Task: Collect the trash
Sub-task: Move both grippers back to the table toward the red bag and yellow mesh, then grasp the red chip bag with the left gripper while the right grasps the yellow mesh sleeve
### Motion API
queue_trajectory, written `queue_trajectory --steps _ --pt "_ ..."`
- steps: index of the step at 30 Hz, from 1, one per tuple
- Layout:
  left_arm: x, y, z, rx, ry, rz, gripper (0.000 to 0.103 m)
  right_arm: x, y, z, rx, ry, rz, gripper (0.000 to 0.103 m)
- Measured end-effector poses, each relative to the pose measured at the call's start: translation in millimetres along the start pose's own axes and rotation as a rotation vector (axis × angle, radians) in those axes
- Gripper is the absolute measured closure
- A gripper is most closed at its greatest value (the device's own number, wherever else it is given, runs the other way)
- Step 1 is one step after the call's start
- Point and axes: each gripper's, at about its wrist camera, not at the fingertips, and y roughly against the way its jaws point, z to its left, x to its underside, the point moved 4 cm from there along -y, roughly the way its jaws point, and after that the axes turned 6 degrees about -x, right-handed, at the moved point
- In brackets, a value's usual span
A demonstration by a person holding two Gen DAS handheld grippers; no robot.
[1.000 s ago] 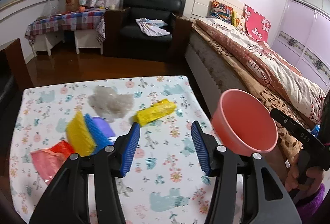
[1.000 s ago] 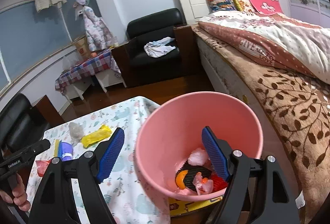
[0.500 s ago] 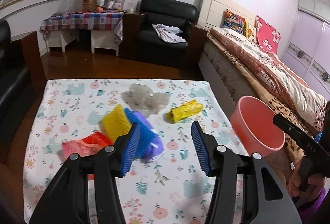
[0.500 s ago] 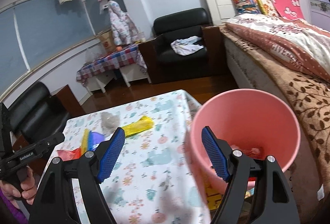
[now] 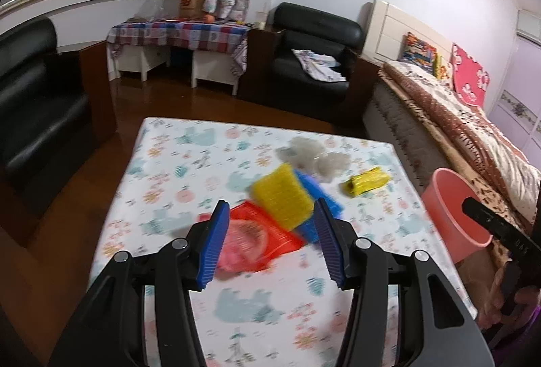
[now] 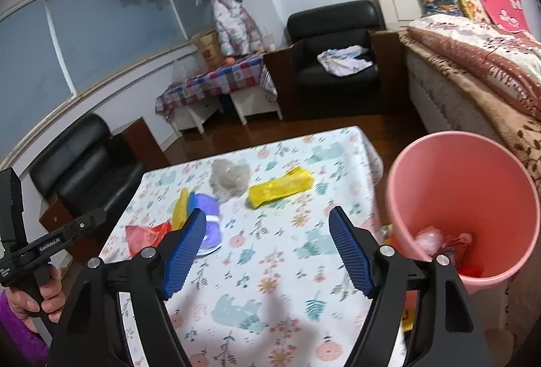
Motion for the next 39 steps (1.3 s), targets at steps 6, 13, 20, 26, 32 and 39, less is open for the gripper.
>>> queue_trajectory --steps 6,13,20,26,32,39 --pt "20 -12 25 -0.039 0.017 0.065 0.051 12 -18 16 -0.025 0.027 0.058 0.03" --pt "29 -34 41 -0.067 0.056 0.109 0.051 21 -35 30 -0.041 0.051 0.104 0.03" --pt "17 -60 39 -0.065 0.094 0.13 0.051 18 -49 46 -0.078 0.07 0.12 0.03" --pt "19 -82 55 0.021 0.237 0.217 0.051 14 -64 66 -0.115 0.098 0.13 0.03" --pt "32 -94 56 0.009 0.214 0.264 0.051 11 -90 90 -0.17 0.12 0.164 0.03" --pt "33 -84 70 0.033 0.215 0.23 0.102 16 -137 118 -0.233 0.141 0.254 0.049"
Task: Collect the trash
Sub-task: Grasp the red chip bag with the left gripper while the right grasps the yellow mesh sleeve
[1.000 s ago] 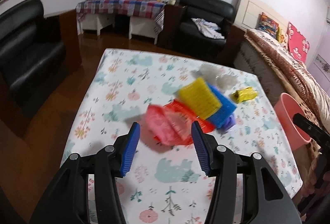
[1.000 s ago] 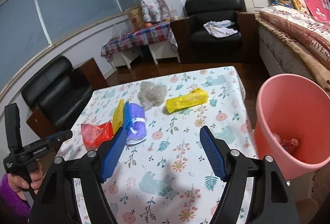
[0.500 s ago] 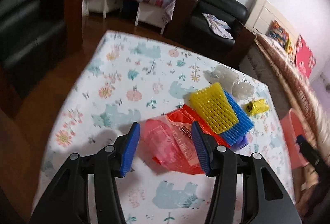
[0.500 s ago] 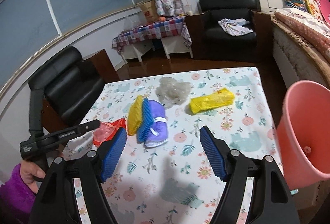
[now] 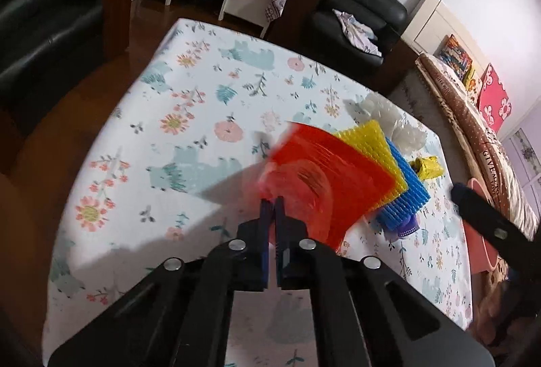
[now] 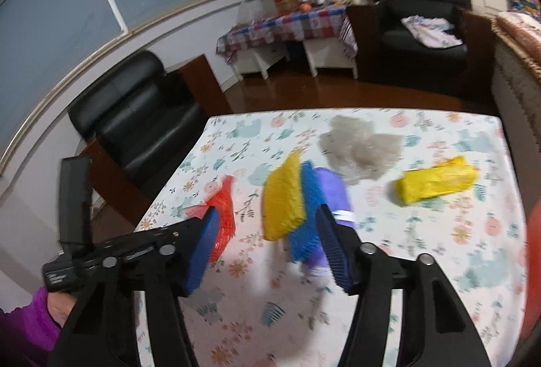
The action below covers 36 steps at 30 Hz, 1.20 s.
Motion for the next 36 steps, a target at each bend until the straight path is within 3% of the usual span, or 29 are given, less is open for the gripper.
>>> queue_trajectory --steps 5,10,13,15,18,21,26,28,29,30,36 --pt "-5 18 7 0.005 -0.019 -0.051 0.103 -1 -30 -1 0.045 0.001 0.05 0.055" --pt "-4 20 10 0.012 -0.024 -0.047 0.103 -1 -43 -8 0.091 -0.015 0.062 0.057" --pt "-4 21 12 0.01 -0.03 -0.042 0.103 1 -53 -11 0.101 -0.027 0.082 0.075" --pt "-5 23 12 0.009 -0.035 -0.041 0.103 3 -59 -12 0.098 -0.042 0.099 0.092" --pt "-6 27 12 0.006 -0.045 -0.043 0.103 5 -62 -12 0.089 -0.056 0.1 0.102" --pt "-7 34 12 0.001 -0.054 -0.051 0.103 3 -53 -8 0.072 -0.06 0.077 0.103" --pt "-9 45 11 -0.013 -0.073 -0.075 0.103 -2 -38 2 0.046 -0.043 0.049 0.103" --pt "-10 47 11 -0.009 -0.078 -0.08 0.103 -3 -44 2 0.039 -0.06 0.072 0.085" --pt "-10 47 12 -0.009 -0.08 -0.082 0.103 -3 -47 2 0.042 -0.067 0.075 0.061" --pt "-10 48 12 -0.009 -0.082 -0.085 0.103 -3 -50 2 0.056 -0.067 0.066 0.05" --pt "-5 51 18 -0.006 -0.094 -0.069 0.103 1 -85 3 0.134 -0.021 0.119 0.05"
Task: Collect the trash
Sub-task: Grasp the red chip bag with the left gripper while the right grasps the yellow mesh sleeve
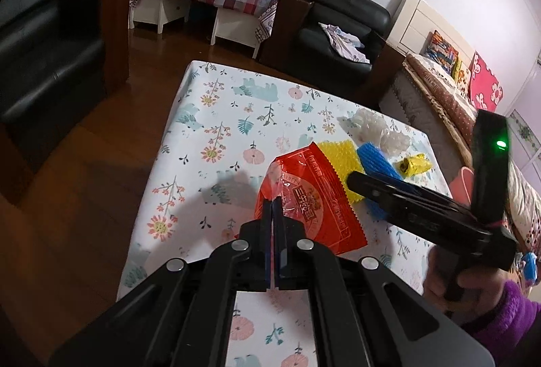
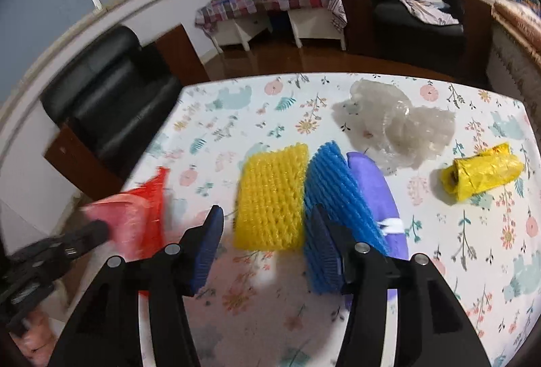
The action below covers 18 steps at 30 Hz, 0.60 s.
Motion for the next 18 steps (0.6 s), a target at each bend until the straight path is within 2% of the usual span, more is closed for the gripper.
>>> queue_trajectory --steps 2,3,4,5,7,12,18 --pt "0 0 2 -0.001 0.001 0.004 0.103 2 -8 0 0.025 0.008 0.003 0.05" --pt "0 0 4 -0.003 0.002 0.005 0.103 2 -8 1 0.036 0.017 -0.007 0.055" --pt "1 0 5 -0.003 0.004 0.006 0.103 2 -9 3 0.048 0.034 -0.014 0.063" --pt "0 1 6 -0.003 0.003 0.005 0.103 3 -11 4 0.051 0.044 -0.008 0.081" --pt "0 3 6 -0.006 0.0 0.003 0.103 3 -11 3 0.043 0.038 -0.01 0.094" --pt "-4 7 7 -0.008 0.0 -0.01 0.103 5 0 2 -0.026 -0.013 -0.018 0.094" --pt "-11 14 1 -0.002 -0.005 -0.03 0.103 4 40 7 -0.097 -0.026 -0.072 0.094"
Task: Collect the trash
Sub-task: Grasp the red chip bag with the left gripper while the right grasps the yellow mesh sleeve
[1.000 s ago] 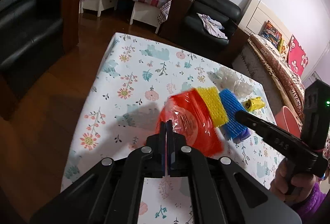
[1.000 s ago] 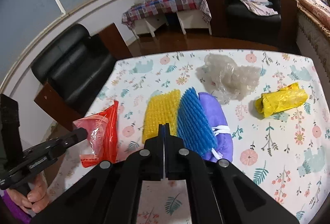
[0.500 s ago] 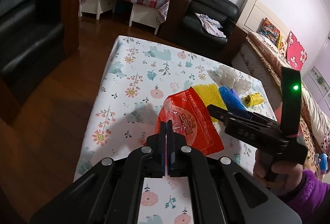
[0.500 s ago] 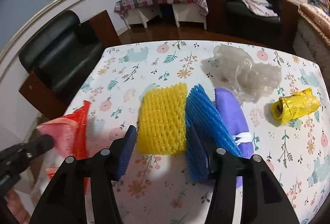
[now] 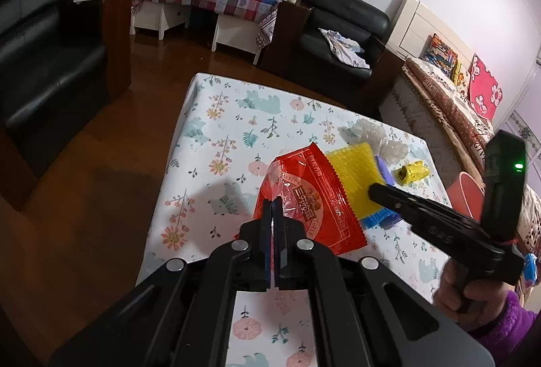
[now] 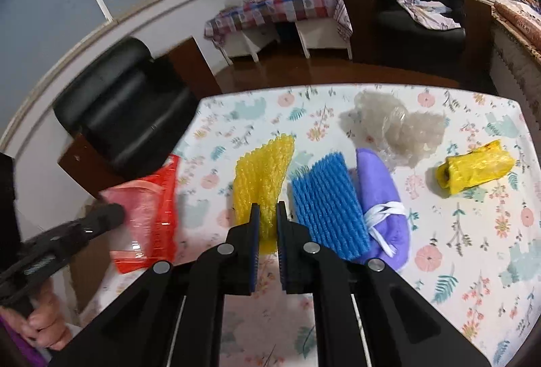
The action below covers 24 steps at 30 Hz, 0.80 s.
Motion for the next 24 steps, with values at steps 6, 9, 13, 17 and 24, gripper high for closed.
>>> queue_trajectory --steps 6,9,13,17,24 --pt "-10 4 -23 0.022 -0.029 -0.028 0.103 -10 44 -1 -0.022 -0.007 -0.074 0.094" --pt "-14 4 -41 0.037 -0.057 -0.039 0.103 -13 66 -11 0.005 -0.011 -0.117 0.094" --pt "-17 3 -68 0.07 -0.092 -0.047 0.103 -10 91 -30 0.06 -0.03 -0.148 0.094" --pt "-19 -1 -100 0.112 -0.126 -0.048 0.103 -6 117 -55 0.115 -0.073 -0.178 0.094" --pt "-19 -13 -166 0.178 -0.21 -0.039 0.103 7 171 -112 0.235 -0.144 -0.239 0.094"
